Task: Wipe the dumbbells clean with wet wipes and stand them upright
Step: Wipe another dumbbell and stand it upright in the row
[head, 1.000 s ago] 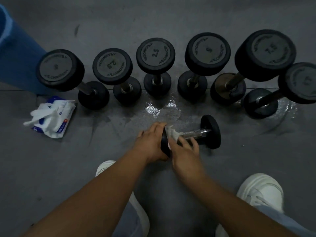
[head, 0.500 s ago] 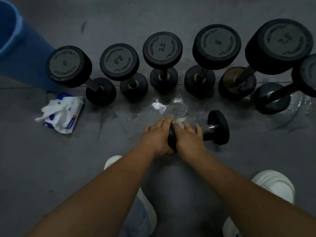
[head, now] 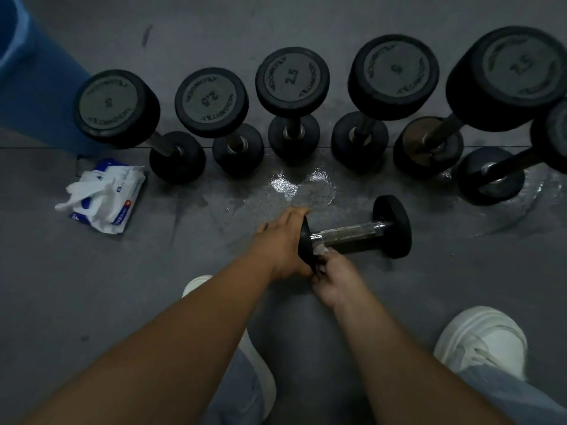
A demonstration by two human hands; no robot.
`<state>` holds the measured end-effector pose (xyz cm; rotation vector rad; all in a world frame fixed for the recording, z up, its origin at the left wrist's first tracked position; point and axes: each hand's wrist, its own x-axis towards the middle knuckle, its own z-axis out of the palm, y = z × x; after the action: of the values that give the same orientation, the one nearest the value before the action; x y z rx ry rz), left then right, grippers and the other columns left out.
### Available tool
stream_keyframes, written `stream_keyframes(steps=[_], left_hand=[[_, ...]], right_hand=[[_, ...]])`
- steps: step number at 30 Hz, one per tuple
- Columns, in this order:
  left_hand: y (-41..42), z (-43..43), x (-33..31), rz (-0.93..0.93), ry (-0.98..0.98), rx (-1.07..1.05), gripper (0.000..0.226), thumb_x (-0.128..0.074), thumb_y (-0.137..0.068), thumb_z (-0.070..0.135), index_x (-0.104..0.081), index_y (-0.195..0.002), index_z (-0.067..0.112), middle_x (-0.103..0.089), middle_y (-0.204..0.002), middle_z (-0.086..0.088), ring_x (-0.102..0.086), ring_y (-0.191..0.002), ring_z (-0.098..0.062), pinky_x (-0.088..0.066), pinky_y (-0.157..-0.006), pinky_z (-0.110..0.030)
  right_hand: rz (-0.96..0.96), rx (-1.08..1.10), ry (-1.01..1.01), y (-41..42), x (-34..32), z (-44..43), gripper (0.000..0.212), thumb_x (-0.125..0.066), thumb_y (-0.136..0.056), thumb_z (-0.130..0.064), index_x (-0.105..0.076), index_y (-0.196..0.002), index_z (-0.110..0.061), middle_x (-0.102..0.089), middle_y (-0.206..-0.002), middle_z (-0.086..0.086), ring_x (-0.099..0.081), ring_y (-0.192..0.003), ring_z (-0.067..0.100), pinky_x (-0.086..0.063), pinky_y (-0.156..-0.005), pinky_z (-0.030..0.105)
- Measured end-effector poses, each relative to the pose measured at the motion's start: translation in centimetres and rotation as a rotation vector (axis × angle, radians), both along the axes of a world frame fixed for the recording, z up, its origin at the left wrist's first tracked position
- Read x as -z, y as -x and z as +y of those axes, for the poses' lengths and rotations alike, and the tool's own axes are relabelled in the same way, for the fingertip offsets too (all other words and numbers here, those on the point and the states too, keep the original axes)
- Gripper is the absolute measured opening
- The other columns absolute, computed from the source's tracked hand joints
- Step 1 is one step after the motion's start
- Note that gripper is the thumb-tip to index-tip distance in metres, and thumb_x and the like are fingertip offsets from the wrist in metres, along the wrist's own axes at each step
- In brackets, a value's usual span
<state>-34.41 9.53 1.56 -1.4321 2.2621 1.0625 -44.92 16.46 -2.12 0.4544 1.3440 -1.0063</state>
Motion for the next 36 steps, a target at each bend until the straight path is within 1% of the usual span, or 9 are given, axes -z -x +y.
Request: stream_keyframes(steps=[5, 8, 11, 15, 18, 23, 29, 32, 36], left_hand=[[-0.1, 0.4, 0.2, 0.013, 0.0, -0.006, 0.121, -0.088, -0.053, 0.042, -0.017, -0.151, 0.031, -0.026, -0.152, 0.005, -0.04, -0.136, -0.021, -0.025, -0.116, -0.044], [-0.1, 0.6, 0.2, 0.012, 0.01, -0.001, 0.122, -0.087, -0.052, 0.041, -0.016, -0.151, 0.031, -0.025, -0.153, 0.006, -0.04, -0.136, -0.02, -0.024, -0.117, -0.042], [0.0, 0.5, 0.4, 0.015, 0.023, 0.001, 0.121, -0.087, -0.053, 0.041, -0.016, -0.15, 0.031, -0.024, -0.153, 0.007, -0.04, -0.136, -0.02, -0.023, -0.117, -0.04], [-0.2, 0.5, 0.8, 0.027, 0.017, -0.004, 0.12, -0.086, -0.052, 0.042, -0.018, -0.15, 0.03, -0.027, -0.152, 0.006, -0.04, -0.136, -0.018, -0.024, -0.116, -0.04], [-0.1, 0.6, 0.9, 0.04, 0.018, -0.009, 0.12, -0.086, -0.052, 0.044, -0.018, -0.15, 0.03, -0.027, -0.151, 0.006, -0.04, -0.136, -0.019, -0.024, -0.116, -0.041], [-0.2, 0.5, 0.7, 0.032, 0.015, -0.016, 0.121, -0.088, -0.051, 0.042, -0.02, -0.15, 0.03, -0.028, -0.15, 0.006, -0.042, -0.135, -0.019, -0.025, -0.116, -0.043], [-0.1, 0.1, 0.5, 0.02, 0.01, -0.015, 0.121, -0.088, -0.052, 0.043, -0.019, -0.15, 0.032, -0.029, -0.151, 0.006, -0.041, -0.135, -0.02, -0.026, -0.116, -0.042], [-0.2, 0.3, 0.7, 0.017, 0.016, -0.005, 0.121, -0.087, -0.052, 0.042, -0.018, -0.15, 0.032, -0.028, -0.151, 0.007, -0.04, -0.136, -0.02, -0.027, -0.116, -0.043], [-0.2, 0.2, 0.6, 0.023, 0.011, -0.01, 0.119, -0.086, -0.052, 0.039, -0.02, -0.15, 0.03, -0.028, -0.152, 0.006, -0.039, -0.137, -0.019, -0.027, -0.115, -0.044]], right_hand=[[0.005, -0.021, 0.018, -0.9, -0.7, 0.0, 0.022, -0.042, -0.099, -0.005, -0.057, -0.086, -0.014, -0.066, -0.076, 0.011, -0.061, -0.069, 0.023, -0.05, -0.063, 0.032], [0.083, -0.028, -0.084, -0.5, 0.3, -0.5, 0.021, -0.043, -0.098, -0.002, -0.053, -0.083, -0.013, -0.065, -0.063, 0.009, -0.063, -0.056, 0.019, -0.051, -0.044, 0.024], [0.156, -0.009, -0.115, 0.0, -0.1, -0.9, 0.027, -0.043, -0.095, 0.005, -0.049, -0.073, -0.01, -0.055, -0.042, 0.003, -0.051, -0.03, 0.006, -0.035, -0.03, 0.012], [0.103, 0.047, 0.023, -1.6, -1.0, 0.5, 0.027, -0.04, -0.092, 0.005, -0.061, -0.086, -0.011, -0.066, -0.078, 0.012, -0.063, -0.069, 0.021, -0.05, -0.061, 0.026], [0.078, 0.028, -0.019, -1.4, -0.5, -0.5, 0.026, -0.044, -0.088, -0.002, -0.064, -0.103, -0.01, -0.068, -0.096, 0.018, -0.064, -0.077, 0.027, -0.052, -0.058, 0.027], [0.109, 0.081, 0.102, -1.8, -0.8, 1.1, 0.026, -0.042, -0.092, 0.003, -0.05, -0.073, -0.012, -0.061, -0.064, 0.007, -0.057, -0.06, 0.017, -0.045, -0.05, 0.021], [0.074, 0.12, 0.002, -0.9, -1.2, 0.3, 0.015, -0.052, -0.095, -0.005, -0.057, -0.083, -0.013, -0.067, -0.072, 0.009, -0.064, -0.062, 0.018, -0.052, -0.053, 0.026], [0.305, 0.047, 0.087, -0.7, -2.0, 1.8, 0.011, -0.062, -0.09, -0.005, -0.067, -0.098, 0.0, -0.071, -0.088, 0.014, -0.066, -0.078, 0.02, -0.057, -0.078, 0.03], [1.42, -0.806, 0.273, 0.6, -1.8, 0.4, 0.009, -0.064, -0.083, -0.021, -0.07, -0.09, -0.021, -0.069, -0.089, -0.008, -0.057, -0.093, 0.018, -0.043, -0.079, 0.033]])
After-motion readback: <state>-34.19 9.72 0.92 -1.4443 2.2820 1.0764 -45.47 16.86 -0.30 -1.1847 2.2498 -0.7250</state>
